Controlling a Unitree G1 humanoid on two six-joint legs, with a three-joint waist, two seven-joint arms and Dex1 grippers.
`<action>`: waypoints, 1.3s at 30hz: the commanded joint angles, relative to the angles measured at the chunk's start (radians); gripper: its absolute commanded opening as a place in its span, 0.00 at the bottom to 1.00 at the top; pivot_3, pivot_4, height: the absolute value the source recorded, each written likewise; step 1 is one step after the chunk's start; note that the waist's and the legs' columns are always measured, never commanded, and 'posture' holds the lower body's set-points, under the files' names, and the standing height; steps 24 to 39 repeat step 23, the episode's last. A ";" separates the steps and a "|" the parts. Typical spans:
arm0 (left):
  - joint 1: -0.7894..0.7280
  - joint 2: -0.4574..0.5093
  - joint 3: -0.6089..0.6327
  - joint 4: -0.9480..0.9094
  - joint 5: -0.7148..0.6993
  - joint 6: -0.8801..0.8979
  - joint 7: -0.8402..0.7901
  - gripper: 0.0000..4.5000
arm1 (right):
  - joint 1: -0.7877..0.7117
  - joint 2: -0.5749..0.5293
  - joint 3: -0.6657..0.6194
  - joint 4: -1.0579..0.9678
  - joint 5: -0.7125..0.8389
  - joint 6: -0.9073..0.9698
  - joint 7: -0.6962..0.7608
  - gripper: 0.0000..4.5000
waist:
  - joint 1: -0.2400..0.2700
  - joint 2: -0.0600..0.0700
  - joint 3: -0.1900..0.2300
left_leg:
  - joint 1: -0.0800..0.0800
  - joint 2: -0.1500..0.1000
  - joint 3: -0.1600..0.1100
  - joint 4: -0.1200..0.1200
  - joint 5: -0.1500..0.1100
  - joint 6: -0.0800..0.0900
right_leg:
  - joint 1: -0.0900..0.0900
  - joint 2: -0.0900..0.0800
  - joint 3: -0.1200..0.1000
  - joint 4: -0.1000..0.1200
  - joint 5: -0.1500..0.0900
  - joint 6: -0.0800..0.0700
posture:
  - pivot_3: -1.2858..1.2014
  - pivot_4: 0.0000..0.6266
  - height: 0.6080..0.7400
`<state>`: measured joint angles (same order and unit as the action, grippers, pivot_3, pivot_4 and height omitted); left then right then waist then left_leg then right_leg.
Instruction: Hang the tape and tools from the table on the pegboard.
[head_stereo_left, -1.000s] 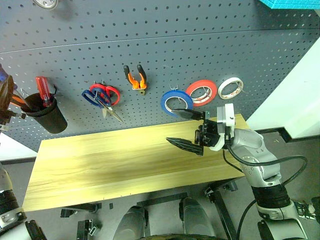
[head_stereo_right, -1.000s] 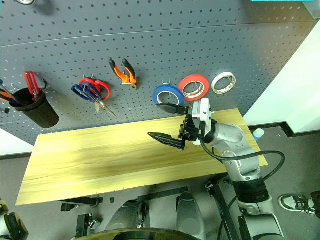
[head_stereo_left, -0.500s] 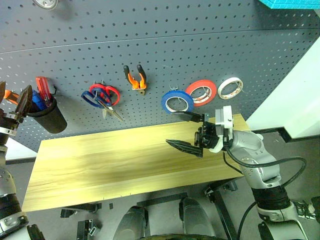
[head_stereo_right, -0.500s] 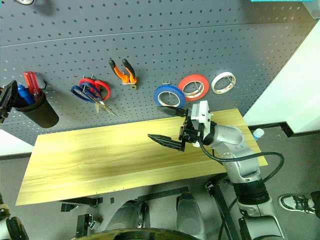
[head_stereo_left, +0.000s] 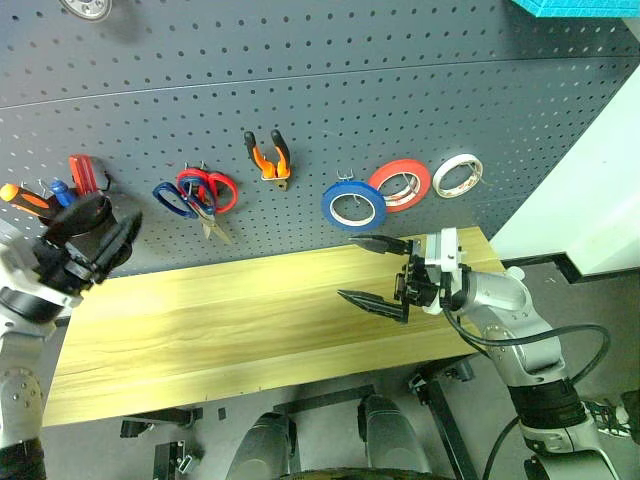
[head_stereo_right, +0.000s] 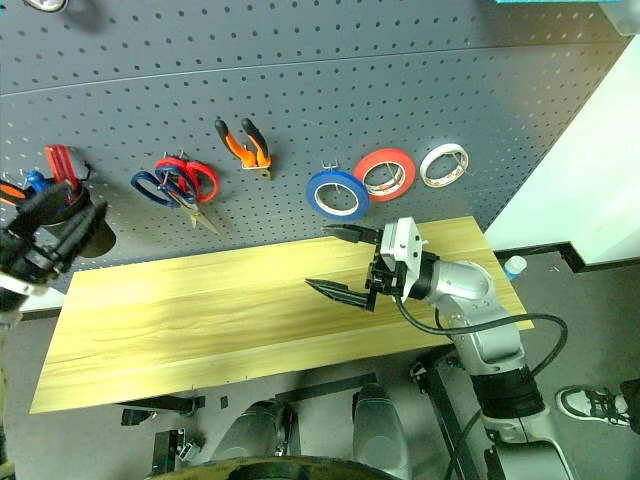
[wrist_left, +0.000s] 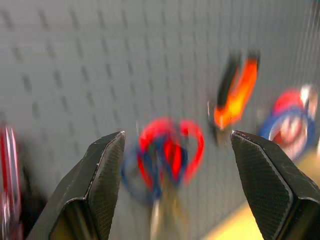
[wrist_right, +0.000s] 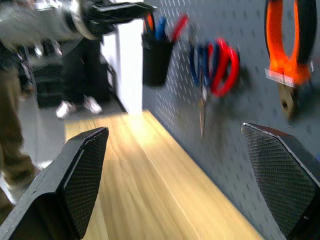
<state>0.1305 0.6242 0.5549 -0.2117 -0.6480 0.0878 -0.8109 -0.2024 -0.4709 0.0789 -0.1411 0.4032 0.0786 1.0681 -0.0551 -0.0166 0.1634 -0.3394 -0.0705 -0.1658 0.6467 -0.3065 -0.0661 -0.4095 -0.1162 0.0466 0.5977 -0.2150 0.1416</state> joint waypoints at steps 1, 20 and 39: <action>0.053 -0.017 -0.052 0.027 0.113 -0.108 -0.043 0.78 | 0.038 -0.026 -0.008 0.091 -0.080 -0.126 0.002 1.00 | 0.004 0.000 0.000 | 0.000 0.000 0.000 0.000 0.000 0.000 | 0.000 0.000 0.000 0.000 0.000 0.000 | 0.48 0.16 0.98; 0.286 -0.215 -0.326 0.282 0.380 -0.532 -0.085 0.78 | 0.324 -0.131 -0.222 0.350 -0.125 -0.384 -0.070 1.00 | 0.011 0.005 -0.007 | 0.001 0.000 0.002 0.001 -0.001 0.002 | 0.005 0.000 0.002 -0.001 -0.004 0.000 | 0.48 0.13 0.98; 0.281 -0.220 -0.346 0.331 0.393 -0.565 -0.076 0.78 | 0.318 -0.131 -0.234 0.395 -0.136 -0.408 -0.077 1.00 | 0.011 0.007 -0.012 | 0.001 0.000 0.003 0.001 -0.001 0.002 | 0.006 0.000 0.002 -0.001 -0.004 0.000 | 0.48 0.12 0.98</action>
